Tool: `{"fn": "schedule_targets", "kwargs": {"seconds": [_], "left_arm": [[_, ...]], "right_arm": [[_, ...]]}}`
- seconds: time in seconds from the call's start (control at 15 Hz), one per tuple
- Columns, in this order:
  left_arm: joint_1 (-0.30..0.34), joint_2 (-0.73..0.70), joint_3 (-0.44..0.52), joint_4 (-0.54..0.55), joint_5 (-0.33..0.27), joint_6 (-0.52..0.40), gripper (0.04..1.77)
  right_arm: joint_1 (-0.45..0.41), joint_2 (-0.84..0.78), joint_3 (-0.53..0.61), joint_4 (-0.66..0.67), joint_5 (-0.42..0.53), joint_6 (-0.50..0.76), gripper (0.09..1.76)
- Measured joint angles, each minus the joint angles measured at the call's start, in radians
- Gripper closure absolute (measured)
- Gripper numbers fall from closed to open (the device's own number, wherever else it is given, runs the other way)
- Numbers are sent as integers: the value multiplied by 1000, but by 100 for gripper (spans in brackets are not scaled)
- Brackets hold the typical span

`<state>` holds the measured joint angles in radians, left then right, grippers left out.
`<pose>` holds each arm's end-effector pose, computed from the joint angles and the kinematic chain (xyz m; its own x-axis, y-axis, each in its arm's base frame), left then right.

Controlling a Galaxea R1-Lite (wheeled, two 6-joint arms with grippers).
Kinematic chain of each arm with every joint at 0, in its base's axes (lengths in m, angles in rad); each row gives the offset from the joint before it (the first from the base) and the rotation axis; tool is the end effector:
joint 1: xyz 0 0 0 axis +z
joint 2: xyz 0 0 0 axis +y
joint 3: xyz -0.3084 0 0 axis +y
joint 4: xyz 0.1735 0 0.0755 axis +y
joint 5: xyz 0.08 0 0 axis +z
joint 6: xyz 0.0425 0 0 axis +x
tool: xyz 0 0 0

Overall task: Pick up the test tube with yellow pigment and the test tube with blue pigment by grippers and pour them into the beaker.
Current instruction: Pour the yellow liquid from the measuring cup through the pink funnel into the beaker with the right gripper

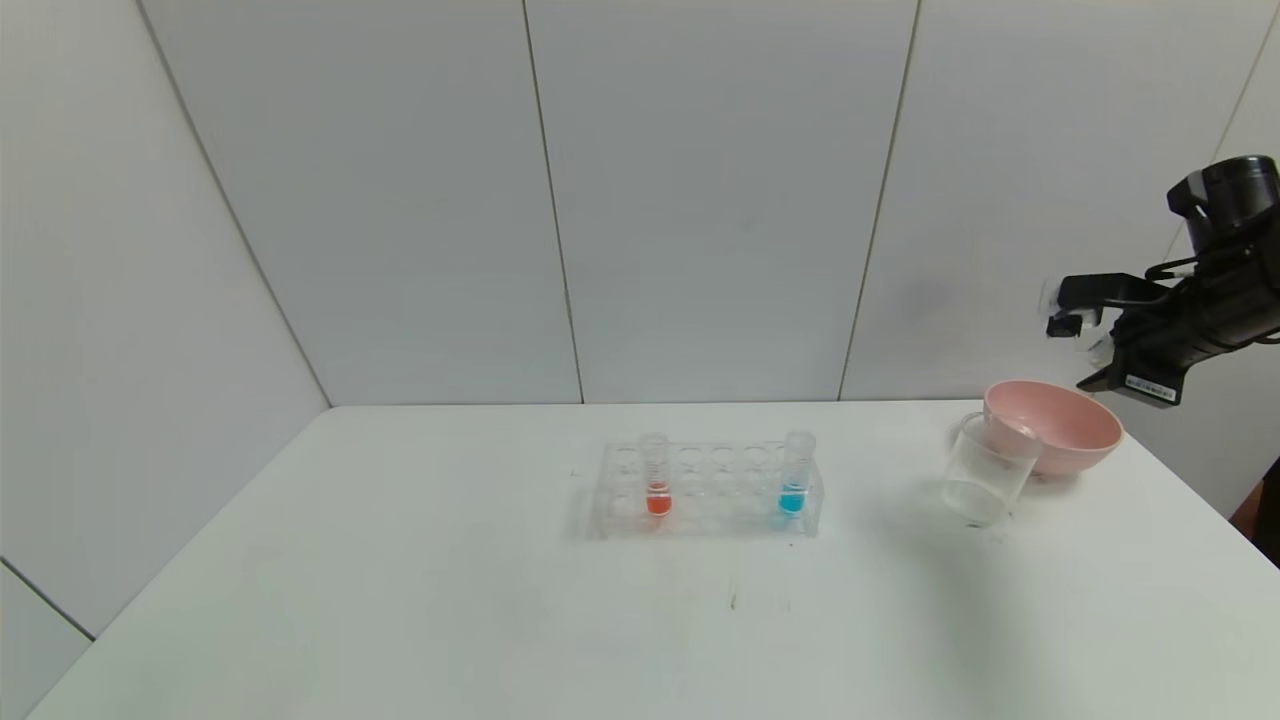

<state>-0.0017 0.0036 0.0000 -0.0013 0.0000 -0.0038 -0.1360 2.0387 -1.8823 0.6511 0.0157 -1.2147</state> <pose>-0.0121 0.0000 0.0757 1.0000 -0.0017 -0.0023 0.0017 1.0000 -0.0038 0.4033 -0.0545 0.2343 0.6870 -0.0782 -0.7225 -0.6275 0.4377 -0.6440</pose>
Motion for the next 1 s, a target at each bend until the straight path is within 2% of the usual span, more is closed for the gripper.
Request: {"fn": "schedule_targets", "kwargs": {"seconds": [0.2, 0.53, 0.73, 1.0], "left_arm": [[0, 0, 0, 0, 0, 0, 5], [0, 0, 0, 0, 0, 0, 5], [0, 0, 0, 0, 0, 0, 5], [0, 0, 0, 0, 0, 0, 5]], "right_arm": [[16, 21, -81, 100, -28, -27, 125], [39, 27, -107, 114, -110, -96, 125], [59, 29, -112, 117, -190, -140, 125], [83, 43, -112, 118, -236, -146, 125]]}}
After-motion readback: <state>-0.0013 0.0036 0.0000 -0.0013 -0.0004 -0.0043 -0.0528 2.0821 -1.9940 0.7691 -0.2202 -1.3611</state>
